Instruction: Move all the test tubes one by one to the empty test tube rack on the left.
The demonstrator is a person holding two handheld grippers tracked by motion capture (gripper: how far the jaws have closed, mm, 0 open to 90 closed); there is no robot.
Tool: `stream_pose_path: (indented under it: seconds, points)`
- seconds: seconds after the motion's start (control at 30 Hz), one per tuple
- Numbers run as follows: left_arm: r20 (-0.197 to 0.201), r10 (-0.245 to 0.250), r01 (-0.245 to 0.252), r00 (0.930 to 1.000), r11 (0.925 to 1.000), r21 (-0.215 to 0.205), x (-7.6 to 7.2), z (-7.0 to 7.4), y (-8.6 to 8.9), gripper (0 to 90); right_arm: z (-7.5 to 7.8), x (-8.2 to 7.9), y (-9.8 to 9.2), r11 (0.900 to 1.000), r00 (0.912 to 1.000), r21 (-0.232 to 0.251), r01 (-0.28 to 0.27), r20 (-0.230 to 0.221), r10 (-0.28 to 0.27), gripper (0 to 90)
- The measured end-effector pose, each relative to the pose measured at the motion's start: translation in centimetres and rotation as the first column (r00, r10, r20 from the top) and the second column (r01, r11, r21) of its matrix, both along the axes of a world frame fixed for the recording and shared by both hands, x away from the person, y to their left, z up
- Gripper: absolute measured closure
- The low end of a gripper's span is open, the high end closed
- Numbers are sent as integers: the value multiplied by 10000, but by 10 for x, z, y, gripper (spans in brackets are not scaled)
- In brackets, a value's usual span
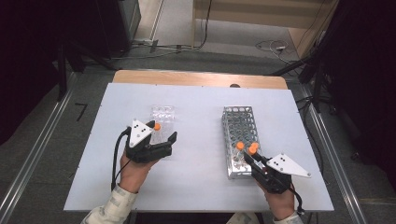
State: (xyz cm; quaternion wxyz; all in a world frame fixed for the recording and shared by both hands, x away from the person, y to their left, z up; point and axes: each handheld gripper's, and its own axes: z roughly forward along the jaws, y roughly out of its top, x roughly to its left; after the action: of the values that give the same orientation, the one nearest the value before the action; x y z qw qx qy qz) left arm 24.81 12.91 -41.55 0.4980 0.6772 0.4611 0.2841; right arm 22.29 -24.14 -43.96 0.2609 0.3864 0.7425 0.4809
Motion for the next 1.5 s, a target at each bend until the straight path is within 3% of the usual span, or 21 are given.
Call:
stream_pose_path:
  seconds: [0.33,0.7,1.0,1.5]
  points:
    - [26,-15,15,10000,10000,-3,0,0,0,181,18,-12,-3,9997,9979,257,-49,641,33,718]
    - [67,4,-4,10000,10000,-36,-1,1,0,181,25,-16,4,9974,9964,522,-494,711,457,718]
    - [124,-19,20,9999,10000,-78,-2,2,-1,181,24,-10,22,9925,9928,549,-1095,539,1066,719]
    - [113,-97,97,9999,9999,-34,-3,3,-2,182,8,4,53,9837,9845,449,-1741,-156,1749,719]
